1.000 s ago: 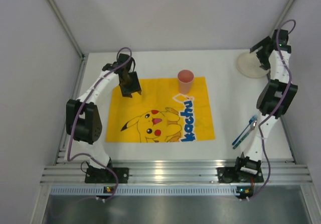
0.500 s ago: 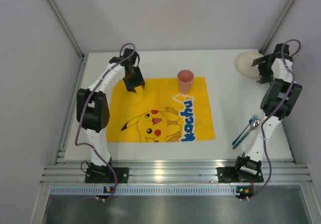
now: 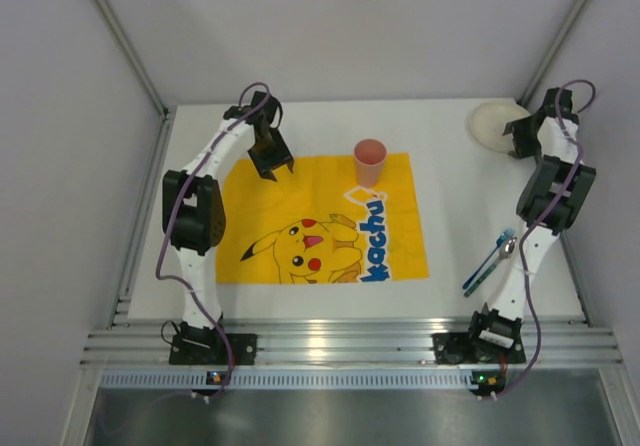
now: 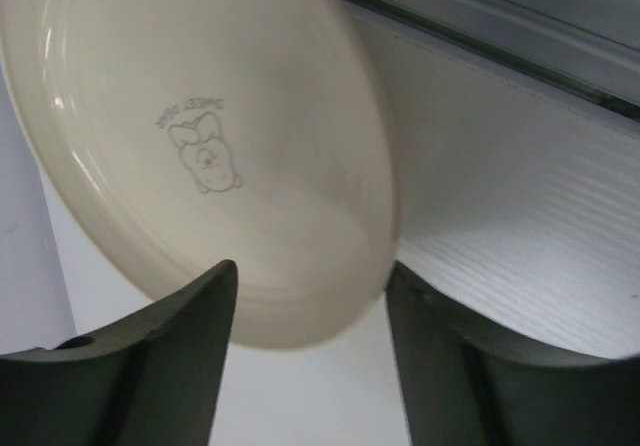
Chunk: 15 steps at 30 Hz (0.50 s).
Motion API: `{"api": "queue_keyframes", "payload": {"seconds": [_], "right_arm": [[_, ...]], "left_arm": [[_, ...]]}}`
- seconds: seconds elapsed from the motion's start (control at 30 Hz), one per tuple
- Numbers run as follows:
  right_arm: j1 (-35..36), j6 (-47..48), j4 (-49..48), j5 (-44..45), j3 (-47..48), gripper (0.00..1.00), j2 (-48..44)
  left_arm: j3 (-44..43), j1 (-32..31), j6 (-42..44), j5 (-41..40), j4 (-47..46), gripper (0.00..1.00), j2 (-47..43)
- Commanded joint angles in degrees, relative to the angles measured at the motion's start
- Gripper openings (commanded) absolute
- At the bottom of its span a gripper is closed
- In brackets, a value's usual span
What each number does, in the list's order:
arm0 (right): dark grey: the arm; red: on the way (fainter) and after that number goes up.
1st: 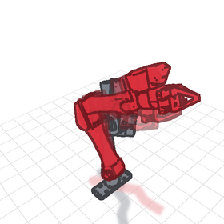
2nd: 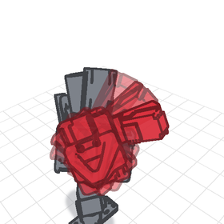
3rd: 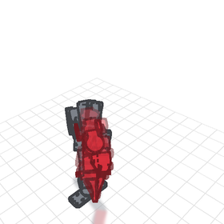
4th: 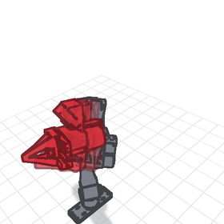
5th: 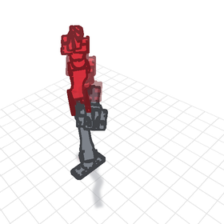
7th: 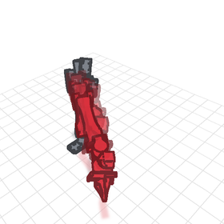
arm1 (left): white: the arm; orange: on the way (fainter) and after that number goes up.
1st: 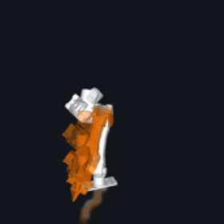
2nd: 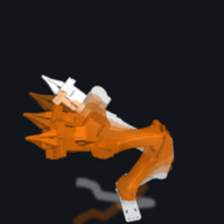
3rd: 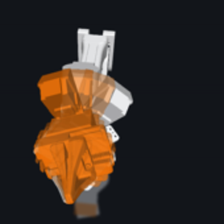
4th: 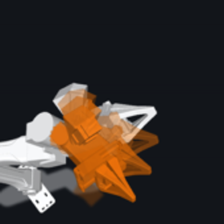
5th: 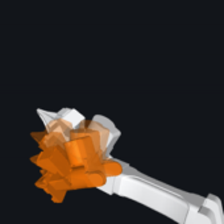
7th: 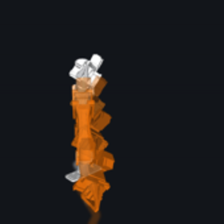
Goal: Set the dinner table for one person
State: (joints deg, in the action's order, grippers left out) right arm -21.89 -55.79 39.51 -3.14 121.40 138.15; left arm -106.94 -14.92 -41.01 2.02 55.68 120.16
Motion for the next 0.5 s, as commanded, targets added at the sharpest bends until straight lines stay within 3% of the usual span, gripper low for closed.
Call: {"api": "queue_keyframes", "payload": {"seconds": [0.0, 0.2, 0.27, 0.3, 0.33, 0.47], "right_arm": [[-0.61, -0.81, -1.71, 1.03, 4.62, 0.57, 3.00], [-0.79, 1.03, -1.71, -0.47, 9.37, 0.34, 6.17], [-0.61, 1.73, -1.89, -0.82, 10.69, 0.21, 7.57], [-0.44, 1.82, -2.15, -1.08, 10.87, 0.06, 8.27], [-0.43, 1.82, -2.76, -1.69, 10.78, 0.00, 8.45], [0.53, 3.05, -4.78, -1.96, 10.69, 0.00, 7.75]], "left_arm": [[-1.96, -0.99, -4.16, -0.44, 4.34, 0.54, -0.45], [0.58, -1.52, -8.90, -1.23, 5.75, 0.54, -3.08], [1.55, -1.61, -9.78, -1.49, 5.67, 0.54, -4.31], [2.42, -1.61, -9.96, -1.49, 5.67, 0.54, -4.75], [2.78, -1.69, -10.22, -1.49, 5.58, 0.54, -5.54], [3.93, -2.31, -10.49, -3.25, 4.70, 0.54, -7.92]]}}
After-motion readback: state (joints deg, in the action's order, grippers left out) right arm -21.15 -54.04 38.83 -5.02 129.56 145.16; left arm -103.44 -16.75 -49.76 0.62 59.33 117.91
